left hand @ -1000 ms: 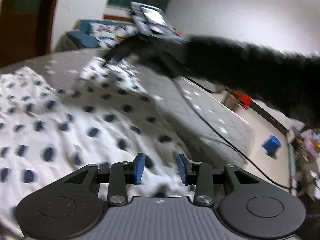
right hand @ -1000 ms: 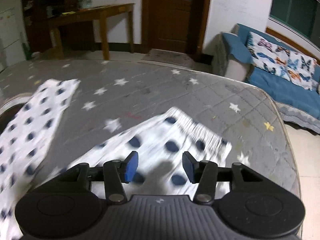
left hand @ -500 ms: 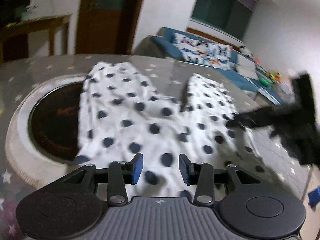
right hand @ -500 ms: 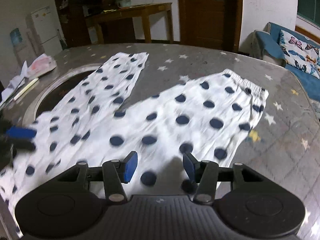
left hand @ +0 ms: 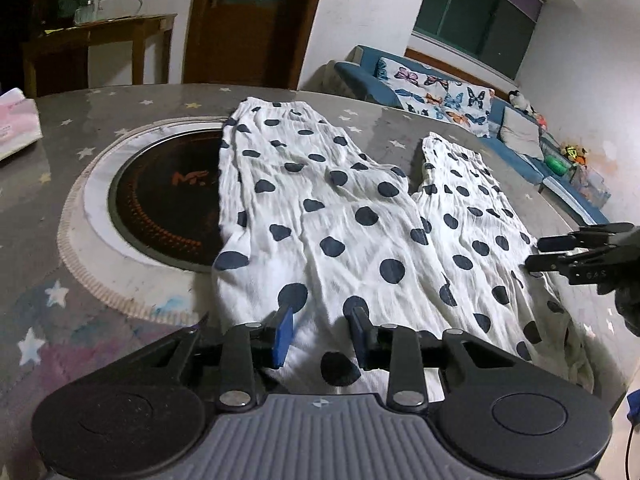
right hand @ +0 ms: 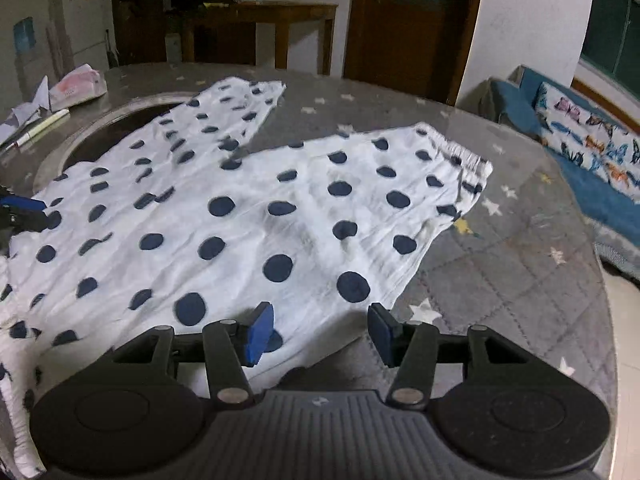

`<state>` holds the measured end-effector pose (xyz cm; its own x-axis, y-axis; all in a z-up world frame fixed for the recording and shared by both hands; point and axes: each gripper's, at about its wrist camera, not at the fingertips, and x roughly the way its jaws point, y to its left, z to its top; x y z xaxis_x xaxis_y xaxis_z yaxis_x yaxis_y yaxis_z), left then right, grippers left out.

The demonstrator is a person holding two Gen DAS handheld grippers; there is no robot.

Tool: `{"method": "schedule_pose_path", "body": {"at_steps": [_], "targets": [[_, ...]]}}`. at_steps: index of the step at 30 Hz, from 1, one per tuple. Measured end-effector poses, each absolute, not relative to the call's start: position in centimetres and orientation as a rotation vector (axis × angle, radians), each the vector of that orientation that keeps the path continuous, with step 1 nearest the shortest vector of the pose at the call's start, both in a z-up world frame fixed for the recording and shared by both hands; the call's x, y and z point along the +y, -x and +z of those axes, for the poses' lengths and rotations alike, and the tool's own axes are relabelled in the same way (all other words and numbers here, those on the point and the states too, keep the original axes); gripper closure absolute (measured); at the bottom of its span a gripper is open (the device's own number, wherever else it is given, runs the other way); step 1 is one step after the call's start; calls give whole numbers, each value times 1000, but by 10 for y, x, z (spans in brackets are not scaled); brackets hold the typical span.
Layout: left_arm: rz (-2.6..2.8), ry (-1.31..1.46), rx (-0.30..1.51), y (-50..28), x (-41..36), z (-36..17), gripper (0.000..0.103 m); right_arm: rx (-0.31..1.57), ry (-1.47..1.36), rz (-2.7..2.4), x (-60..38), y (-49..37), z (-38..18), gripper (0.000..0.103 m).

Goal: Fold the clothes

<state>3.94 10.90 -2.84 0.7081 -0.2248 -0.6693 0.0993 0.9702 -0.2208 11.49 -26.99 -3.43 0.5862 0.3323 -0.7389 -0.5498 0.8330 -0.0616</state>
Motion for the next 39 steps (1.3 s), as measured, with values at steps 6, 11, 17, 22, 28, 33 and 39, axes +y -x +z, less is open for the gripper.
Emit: {"method": "schedule_pose_path", "body": {"at_steps": [6,11,17,22,28,33,39], "targets": [[-195,128,717,-27,97,-16,69,740,292,668,-247,-75,-17,50],[-187,113,729,-20,94,-22,69,741,323,807,-222,-40,-18,50],[-175,95,742,-9,95,-28,70,772,359,834,-214,-13,-30,50],[-166,64,752,1,95,-32,76,792,341,814,-221,-4,-36,49],[-163,32,766,13,98,-33,82,800,318,815,-229,6,-36,49],[-172,20,781,16,104,-29,82,817,298,839,-235,6,-29,49],[-200,18,727,11,100,-9,81,791,223,829,-249,-15,-9,49]]}}
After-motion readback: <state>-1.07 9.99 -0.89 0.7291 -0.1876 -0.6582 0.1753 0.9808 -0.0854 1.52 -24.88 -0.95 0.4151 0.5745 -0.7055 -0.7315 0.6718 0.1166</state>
